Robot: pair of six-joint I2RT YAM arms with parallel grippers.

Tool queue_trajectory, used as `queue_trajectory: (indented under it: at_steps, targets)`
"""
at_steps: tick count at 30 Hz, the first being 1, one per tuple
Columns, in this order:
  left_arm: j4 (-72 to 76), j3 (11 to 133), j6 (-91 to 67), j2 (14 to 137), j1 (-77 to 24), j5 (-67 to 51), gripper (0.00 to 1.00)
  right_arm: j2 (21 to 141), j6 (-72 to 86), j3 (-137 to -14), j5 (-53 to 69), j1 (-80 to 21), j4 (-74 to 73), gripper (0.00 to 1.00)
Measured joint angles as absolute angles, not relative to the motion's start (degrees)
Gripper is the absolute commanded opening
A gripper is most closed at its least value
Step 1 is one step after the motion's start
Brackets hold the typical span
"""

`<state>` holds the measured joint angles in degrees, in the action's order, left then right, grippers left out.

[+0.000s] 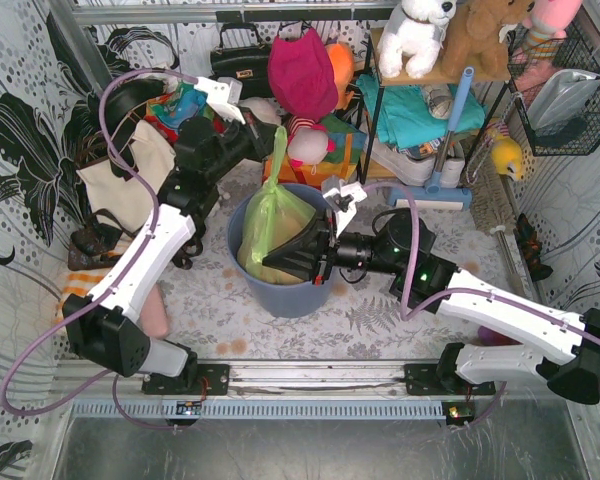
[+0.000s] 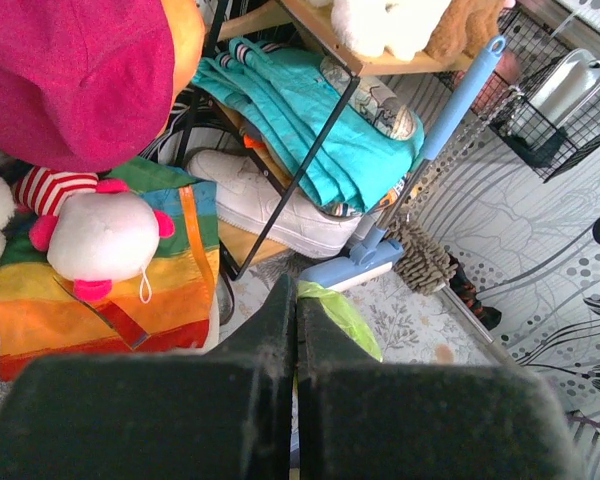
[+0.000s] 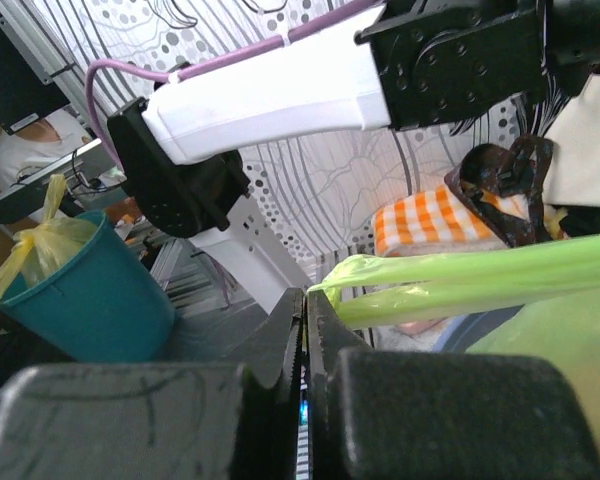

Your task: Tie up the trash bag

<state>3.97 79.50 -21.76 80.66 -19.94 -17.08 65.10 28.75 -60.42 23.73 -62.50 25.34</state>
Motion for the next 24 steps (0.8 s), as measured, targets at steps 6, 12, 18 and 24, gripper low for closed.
queue_trajectory:
  at_steps: [6,12,18,24]
  targets:
    - [4.58,77.23,-21.74,82.74,-19.88,-16.64,0.00,65.17,31.51,-54.57,26.02,-62.43,27.35,0.00]
    - [2.52,75.46,-21.74,87.39,-19.59,-16.10,0.00,67.68,35.42,-51.42,29.10,-62.41,28.51,0.00]
    - [-1.06,78.63,-21.71,88.53,-19.44,-16.14,0.00,67.66,35.62,-55.33,31.38,-62.35,27.77,0.00]
    - [-0.80,83.96,-21.65,87.66,-19.49,-16.73,0.00,64.99,35.55,-57.08,31.75,-62.08,25.65,0.00]
